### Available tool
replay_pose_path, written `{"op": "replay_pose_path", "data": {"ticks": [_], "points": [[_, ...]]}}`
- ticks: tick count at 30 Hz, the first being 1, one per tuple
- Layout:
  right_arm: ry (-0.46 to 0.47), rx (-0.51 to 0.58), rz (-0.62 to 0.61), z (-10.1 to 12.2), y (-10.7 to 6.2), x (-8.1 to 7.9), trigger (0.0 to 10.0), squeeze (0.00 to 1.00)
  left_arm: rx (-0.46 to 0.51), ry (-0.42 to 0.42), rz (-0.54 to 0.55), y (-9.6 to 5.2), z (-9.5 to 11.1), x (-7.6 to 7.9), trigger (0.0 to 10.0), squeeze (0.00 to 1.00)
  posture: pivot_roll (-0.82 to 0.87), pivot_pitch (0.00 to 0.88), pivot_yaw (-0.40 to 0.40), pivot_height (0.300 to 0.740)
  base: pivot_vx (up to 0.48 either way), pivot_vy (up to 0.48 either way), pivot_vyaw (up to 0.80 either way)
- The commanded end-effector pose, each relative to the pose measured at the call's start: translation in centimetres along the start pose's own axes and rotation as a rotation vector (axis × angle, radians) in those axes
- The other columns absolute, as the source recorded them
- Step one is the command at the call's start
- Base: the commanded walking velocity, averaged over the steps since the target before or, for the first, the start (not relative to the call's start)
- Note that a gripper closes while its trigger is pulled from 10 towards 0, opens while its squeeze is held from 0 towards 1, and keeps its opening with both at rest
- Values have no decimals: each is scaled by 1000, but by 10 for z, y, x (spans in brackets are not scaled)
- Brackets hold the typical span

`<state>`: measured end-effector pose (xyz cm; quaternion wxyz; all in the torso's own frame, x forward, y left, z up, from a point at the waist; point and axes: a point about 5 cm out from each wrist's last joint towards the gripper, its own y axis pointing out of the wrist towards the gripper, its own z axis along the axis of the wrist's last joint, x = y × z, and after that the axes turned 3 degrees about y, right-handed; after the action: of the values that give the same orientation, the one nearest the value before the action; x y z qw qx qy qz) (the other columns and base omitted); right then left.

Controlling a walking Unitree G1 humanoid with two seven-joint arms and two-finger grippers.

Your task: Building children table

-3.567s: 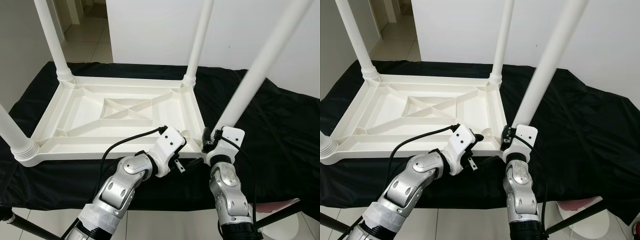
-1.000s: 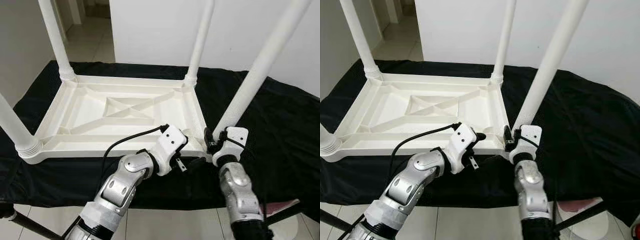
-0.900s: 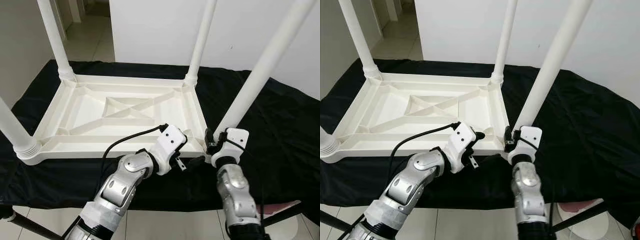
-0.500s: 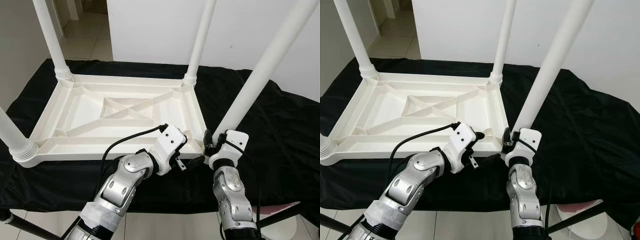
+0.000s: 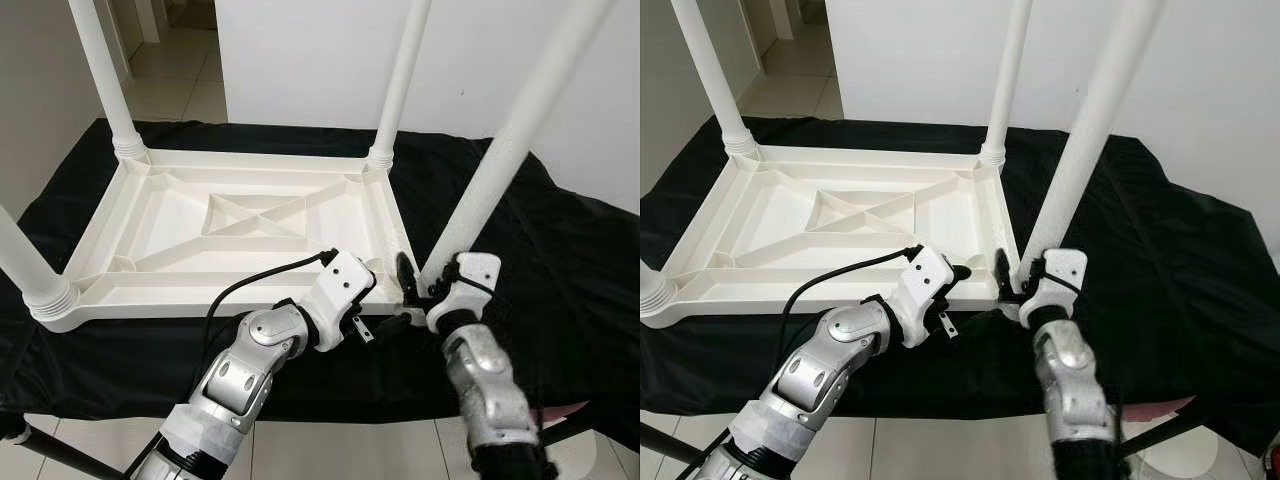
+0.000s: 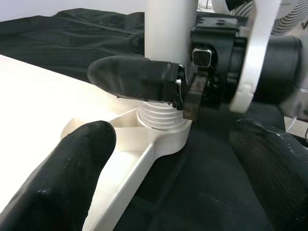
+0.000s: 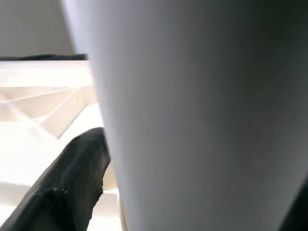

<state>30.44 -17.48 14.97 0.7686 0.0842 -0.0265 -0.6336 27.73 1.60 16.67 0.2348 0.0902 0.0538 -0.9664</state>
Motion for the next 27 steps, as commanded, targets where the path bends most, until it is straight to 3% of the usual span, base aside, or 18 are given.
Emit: {"op": "replay_pose_path", "data": {"ticks": [1, 11, 12, 13, 14, 15, 27], "points": [[-12, -24, 40, -5, 0, 3, 10000, 0, -12, 9, 13, 0, -2, 0, 10000, 0, 30, 45, -31, 740, 0, 0, 0], [-107, -88, 244, -11, 5, 8, 10000, 0, -31, 12, -8, -2, -4, 3, 10000, 0, 33, 52, -26, 740, 0, 0, 0], [-122, -105, 284, -14, 6, 10, 6235, 0, -38, 16, -21, -2, -5, 5, 10000, 0, 37, 54, -26, 740, 0, 0, 0], [-130, -116, 309, -15, 7, 12, 3255, 0, -43, 20, -29, -2, -6, 6, 10000, 0, 37, 54, -26, 740, 0, 0, 0], [-130, -116, 309, -15, 7, 12, 3255, 0, -43, 20, -29, -2, -6, 6, 10000, 0, 37, 54, -26, 740, 0, 0, 0], [-135, -129, 326, -17, 8, 14, 0, 0, -50, 25, -38, -2, -6, 7, 10000, 0, 42, 53, -25, 740, 0, 0, 0], [-133, -172, 354, -28, 5, 20, 0, 0, -62, 34, -16, -2, -8, 4, 10000, 0, 38, 52, -35, 740, 0, 0, 0]]}}
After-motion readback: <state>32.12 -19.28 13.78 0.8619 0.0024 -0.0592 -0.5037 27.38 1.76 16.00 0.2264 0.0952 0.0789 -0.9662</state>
